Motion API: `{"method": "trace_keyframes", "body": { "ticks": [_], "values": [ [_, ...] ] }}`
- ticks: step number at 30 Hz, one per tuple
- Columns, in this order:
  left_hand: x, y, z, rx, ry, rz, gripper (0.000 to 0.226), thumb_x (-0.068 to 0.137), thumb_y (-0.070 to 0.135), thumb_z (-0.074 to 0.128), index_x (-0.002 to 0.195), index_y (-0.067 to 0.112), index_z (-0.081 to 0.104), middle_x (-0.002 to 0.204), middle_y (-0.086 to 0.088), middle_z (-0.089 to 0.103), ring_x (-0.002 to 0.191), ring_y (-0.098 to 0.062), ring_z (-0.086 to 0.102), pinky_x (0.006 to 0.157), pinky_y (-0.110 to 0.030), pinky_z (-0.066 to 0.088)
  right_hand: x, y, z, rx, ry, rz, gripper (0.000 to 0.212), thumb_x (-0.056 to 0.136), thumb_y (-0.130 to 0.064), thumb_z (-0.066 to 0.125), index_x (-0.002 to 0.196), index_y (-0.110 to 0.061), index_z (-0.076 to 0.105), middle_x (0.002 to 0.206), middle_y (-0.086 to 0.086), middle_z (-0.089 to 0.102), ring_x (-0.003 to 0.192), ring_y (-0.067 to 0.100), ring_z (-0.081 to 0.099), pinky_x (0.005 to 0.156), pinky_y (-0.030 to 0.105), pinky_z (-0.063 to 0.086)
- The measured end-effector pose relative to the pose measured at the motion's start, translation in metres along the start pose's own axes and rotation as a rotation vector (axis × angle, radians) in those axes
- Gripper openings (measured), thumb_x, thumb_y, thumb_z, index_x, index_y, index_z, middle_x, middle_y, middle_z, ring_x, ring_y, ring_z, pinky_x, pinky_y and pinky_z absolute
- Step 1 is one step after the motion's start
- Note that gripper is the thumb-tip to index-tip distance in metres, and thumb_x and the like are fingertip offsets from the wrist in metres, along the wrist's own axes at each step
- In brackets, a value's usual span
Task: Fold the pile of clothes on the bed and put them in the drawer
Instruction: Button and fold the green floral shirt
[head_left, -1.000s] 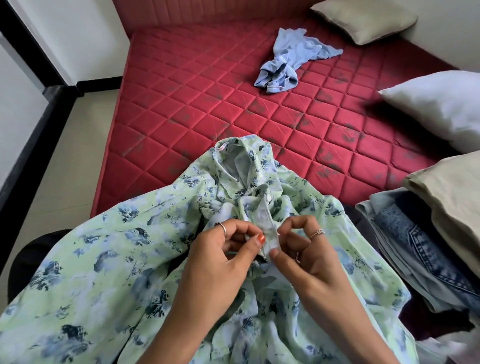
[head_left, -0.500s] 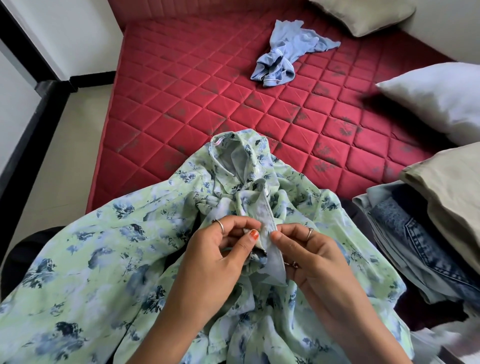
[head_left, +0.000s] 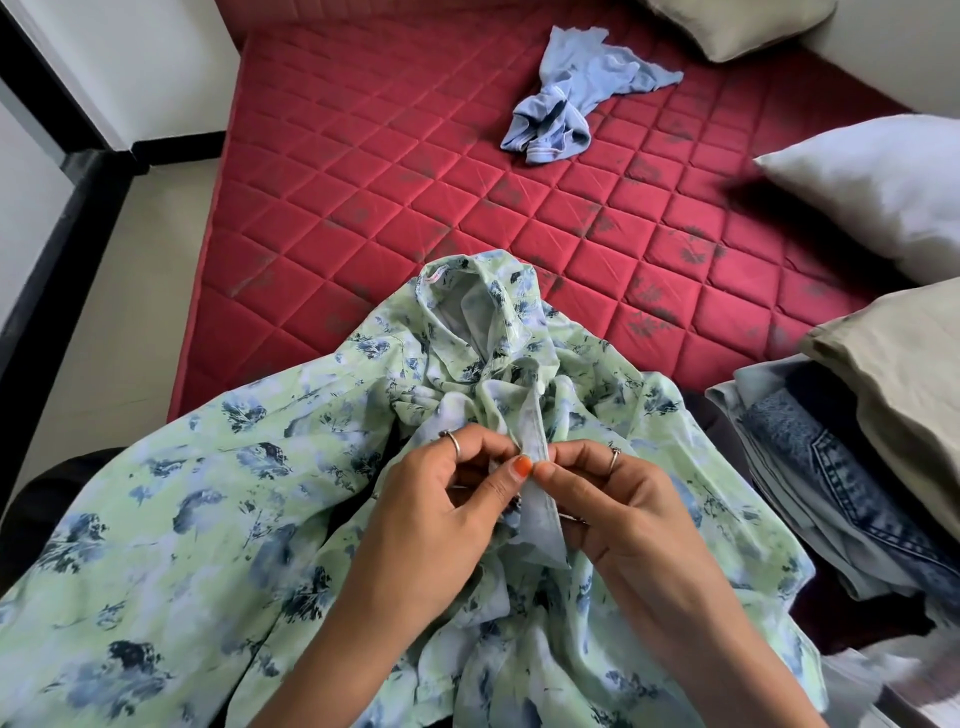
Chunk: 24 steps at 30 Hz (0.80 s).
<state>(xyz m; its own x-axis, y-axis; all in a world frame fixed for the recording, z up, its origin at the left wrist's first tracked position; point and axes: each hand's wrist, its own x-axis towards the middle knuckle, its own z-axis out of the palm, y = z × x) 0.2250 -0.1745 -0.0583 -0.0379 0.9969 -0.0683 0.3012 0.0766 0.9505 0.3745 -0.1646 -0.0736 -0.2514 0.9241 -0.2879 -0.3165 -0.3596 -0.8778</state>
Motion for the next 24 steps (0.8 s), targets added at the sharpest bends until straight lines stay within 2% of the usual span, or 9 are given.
{"method": "trace_keyframes", "body": {
  "ticks": [4,7,10,14,16,18,20,22,24],
  "values": [
    [0.0,-0.001,0.005,0.02,0.043,0.055,0.014,0.079,0.04,0.06,0.081,0.028,0.066,0.072,0.01,0.068,0.064,-0.007,0.064,0.057,-0.02,0.052,0.0,-0.003,0.003,-0.069,0.033,-0.04,0.017,0.08,-0.03,0.073,0.082,-0.013,0.071,0.082,0.015,0.062,0.079,0.027,0.046,0.072,0.044,0.035],
    [0.0,0.0,0.006,-0.007,0.05,0.059,0.014,0.078,0.039,0.06,0.082,0.028,0.067,0.073,0.009,0.069,0.065,-0.009,0.065,0.058,-0.019,0.052,0.0,-0.003,0.004,-0.015,0.005,0.007,0.009,0.081,-0.019,0.071,0.085,-0.011,0.069,0.088,0.017,0.062,0.087,0.027,0.052,0.084,0.047,0.04],
    [0.002,-0.001,0.006,-0.068,0.03,0.033,0.017,0.075,0.041,0.061,0.081,0.028,0.069,0.074,0.008,0.071,0.066,-0.006,0.066,0.06,-0.017,0.052,0.003,-0.002,0.004,0.185,-0.035,0.106,0.024,0.08,-0.013,0.067,0.099,0.001,0.063,0.1,0.023,0.057,0.099,0.031,0.051,0.098,0.05,0.037],
    [0.007,-0.005,0.005,-0.142,-0.007,-0.019,0.018,0.071,0.044,0.064,0.086,0.036,0.068,0.075,0.002,0.071,0.067,-0.008,0.064,0.062,-0.018,0.05,0.004,-0.003,0.002,0.319,-0.11,0.168,0.047,0.076,-0.019,0.07,0.112,0.008,0.056,0.105,0.023,0.048,0.092,0.031,0.048,0.08,0.035,0.049],
    [0.008,-0.006,0.005,-0.194,-0.039,-0.037,0.015,0.074,0.042,0.069,0.086,0.033,0.07,0.072,-0.001,0.069,0.066,-0.008,0.06,0.065,-0.022,0.05,0.004,-0.004,0.0,0.331,-0.127,0.187,0.052,0.077,-0.018,0.069,0.112,0.015,0.051,0.107,0.024,0.048,0.096,0.033,0.046,0.079,0.035,0.051],
    [0.009,-0.007,0.004,-0.235,-0.073,-0.053,0.015,0.076,0.042,0.075,0.084,0.03,0.071,0.069,0.0,0.065,0.066,-0.009,0.057,0.066,-0.027,0.048,0.004,-0.006,0.0,0.325,-0.142,0.197,0.043,0.08,-0.015,0.068,0.109,0.013,0.054,0.102,0.023,0.052,0.093,0.031,0.05,0.081,0.036,0.051],
    [0.01,-0.007,0.003,-0.271,-0.099,-0.061,0.021,0.07,0.044,0.073,0.083,0.028,0.072,0.07,-0.002,0.063,0.067,-0.013,0.054,0.068,-0.033,0.046,0.003,-0.007,-0.001,0.306,-0.146,0.195,0.024,0.081,-0.013,0.064,0.098,0.004,0.062,0.092,0.018,0.058,0.084,0.023,0.056,0.082,0.035,0.052],
    [0.011,-0.007,0.003,-0.298,-0.113,-0.067,0.025,0.069,0.046,0.073,0.083,0.026,0.073,0.072,-0.005,0.062,0.069,-0.016,0.052,0.069,-0.034,0.045,0.003,-0.008,-0.002,0.272,-0.138,0.176,0.012,0.082,-0.012,0.063,0.09,-0.004,0.067,0.093,0.017,0.061,0.092,0.024,0.056,0.096,0.043,0.046],
    [0.013,-0.005,0.002,-0.331,-0.129,-0.08,0.019,0.075,0.04,0.079,0.082,0.024,0.073,0.073,-0.005,0.062,0.072,-0.018,0.053,0.068,-0.031,0.046,0.003,-0.008,-0.002,0.213,-0.142,0.139,0.005,0.085,-0.01,0.068,0.088,-0.006,0.069,0.099,0.018,0.062,0.103,0.028,0.055,0.108,0.05,0.034]
  ]
}}
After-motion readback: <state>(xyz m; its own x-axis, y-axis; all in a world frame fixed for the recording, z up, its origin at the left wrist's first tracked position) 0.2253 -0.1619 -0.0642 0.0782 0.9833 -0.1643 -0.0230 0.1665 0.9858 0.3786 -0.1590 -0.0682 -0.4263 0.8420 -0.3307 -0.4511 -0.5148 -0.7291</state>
